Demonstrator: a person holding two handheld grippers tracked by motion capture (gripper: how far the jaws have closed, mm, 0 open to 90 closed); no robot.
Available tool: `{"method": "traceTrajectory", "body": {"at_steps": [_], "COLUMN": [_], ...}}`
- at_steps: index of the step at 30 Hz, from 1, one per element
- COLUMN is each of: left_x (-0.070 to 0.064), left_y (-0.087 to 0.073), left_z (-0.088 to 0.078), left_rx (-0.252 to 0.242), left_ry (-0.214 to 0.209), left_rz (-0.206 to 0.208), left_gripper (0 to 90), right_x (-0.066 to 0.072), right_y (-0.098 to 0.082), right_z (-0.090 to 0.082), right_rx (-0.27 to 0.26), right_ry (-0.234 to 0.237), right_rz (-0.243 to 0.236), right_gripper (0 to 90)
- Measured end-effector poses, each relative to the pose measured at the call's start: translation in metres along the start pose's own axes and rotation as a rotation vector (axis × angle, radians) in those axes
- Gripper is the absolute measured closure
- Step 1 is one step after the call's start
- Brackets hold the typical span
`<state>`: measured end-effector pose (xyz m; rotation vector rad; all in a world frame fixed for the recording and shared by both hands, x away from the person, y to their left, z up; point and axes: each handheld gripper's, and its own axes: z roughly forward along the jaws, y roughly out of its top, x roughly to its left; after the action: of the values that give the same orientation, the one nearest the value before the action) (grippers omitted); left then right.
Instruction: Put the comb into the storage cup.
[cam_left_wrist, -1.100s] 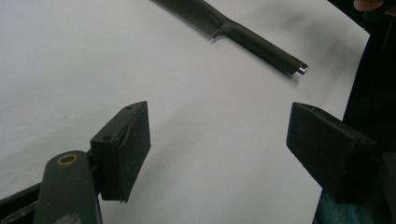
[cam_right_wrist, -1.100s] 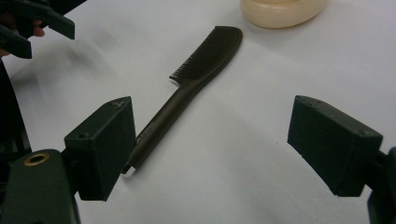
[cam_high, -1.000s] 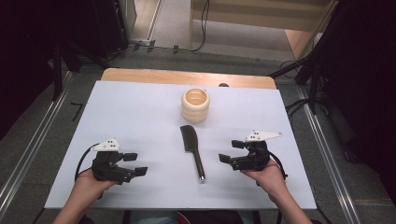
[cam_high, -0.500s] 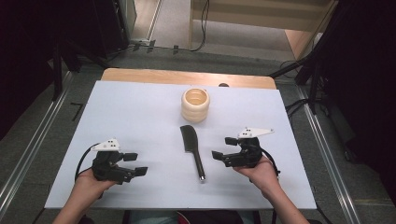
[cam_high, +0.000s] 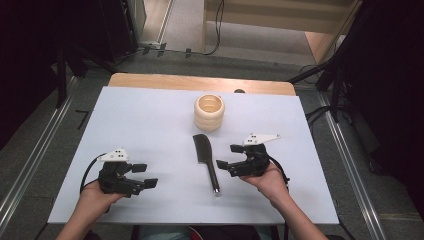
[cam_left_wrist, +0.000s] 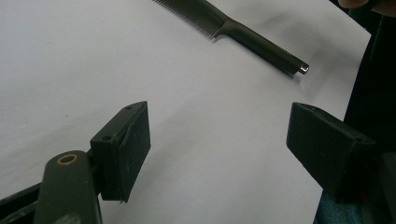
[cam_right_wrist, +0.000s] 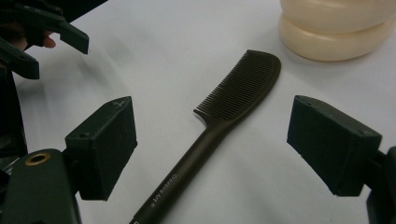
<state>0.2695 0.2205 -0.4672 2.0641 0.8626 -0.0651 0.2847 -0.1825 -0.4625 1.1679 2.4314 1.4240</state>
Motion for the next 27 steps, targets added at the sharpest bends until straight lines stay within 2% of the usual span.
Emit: {"method": "traceTrajectory", "body": {"at_steps": [10,20,27], "left_x": [0.000,0.001,0.002], "left_y": [0.000,0.000,0.000], "left_z": [0.000,0.000,0.000], "left_rx": [-0.001,0.000,-0.001], "left_ry": [0.002,0.001,0.001], "left_rz": [-0.003,-0.003,-0.005], "left_gripper": [22.5,22.4,22.4], "right_x": [0.008,0.014,0.019], "right_y": [0.007,0.013,0.015], "right_z": [0.017,0.035,0.042], "right_rx": [0.008,0.031,0.038], "right_ry": [0.032,0.049,0.055], "right_rz": [-0.020,-0.033,-0.049], "right_gripper": [14.0,14.0,14.0]}}
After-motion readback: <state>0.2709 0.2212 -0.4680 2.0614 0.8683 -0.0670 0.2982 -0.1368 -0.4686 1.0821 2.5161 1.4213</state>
